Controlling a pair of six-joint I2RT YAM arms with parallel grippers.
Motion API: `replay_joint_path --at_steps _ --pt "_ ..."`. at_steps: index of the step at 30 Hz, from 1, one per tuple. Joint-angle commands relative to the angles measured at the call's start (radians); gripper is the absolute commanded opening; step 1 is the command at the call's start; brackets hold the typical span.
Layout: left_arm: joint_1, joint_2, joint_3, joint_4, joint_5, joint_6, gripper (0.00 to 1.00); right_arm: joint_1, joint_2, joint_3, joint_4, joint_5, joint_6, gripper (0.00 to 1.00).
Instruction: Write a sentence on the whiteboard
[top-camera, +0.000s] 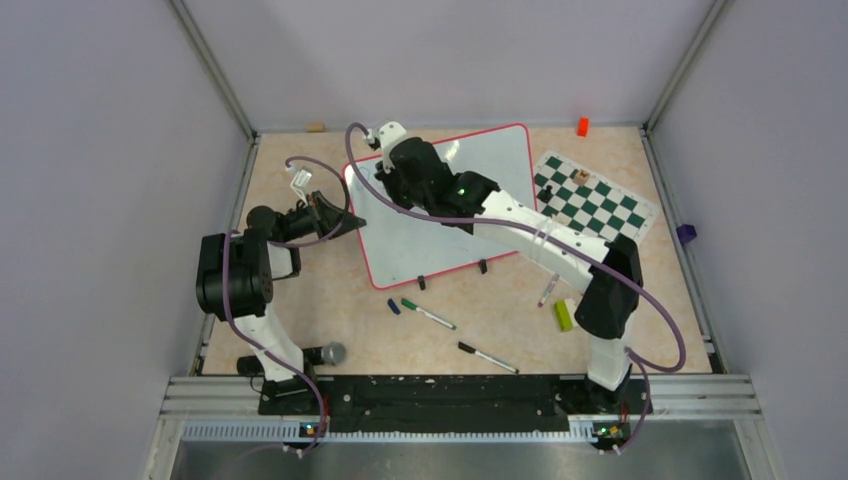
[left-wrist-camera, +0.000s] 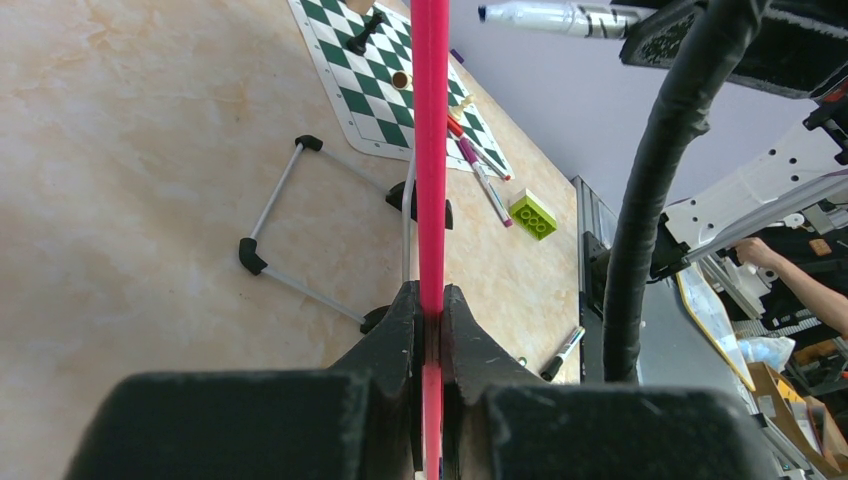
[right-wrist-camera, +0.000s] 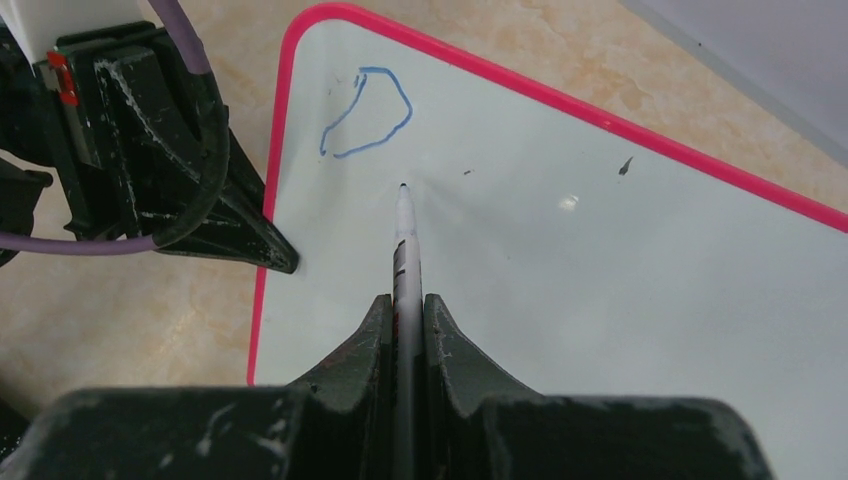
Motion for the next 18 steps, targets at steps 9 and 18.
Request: replay_joint_path --at_steps 9,18 --pt "-0.003 -0.020 0.021 0.112 0.010 0.012 0.00 -0.003 0.041 0.121 0.008 0.043 -0.016 0.00" --pt "-0.004 -0.020 0.019 0.112 0.011 0.013 0.00 -0.003 0.077 0.157 -0.006 0.058 -0.019 0.00"
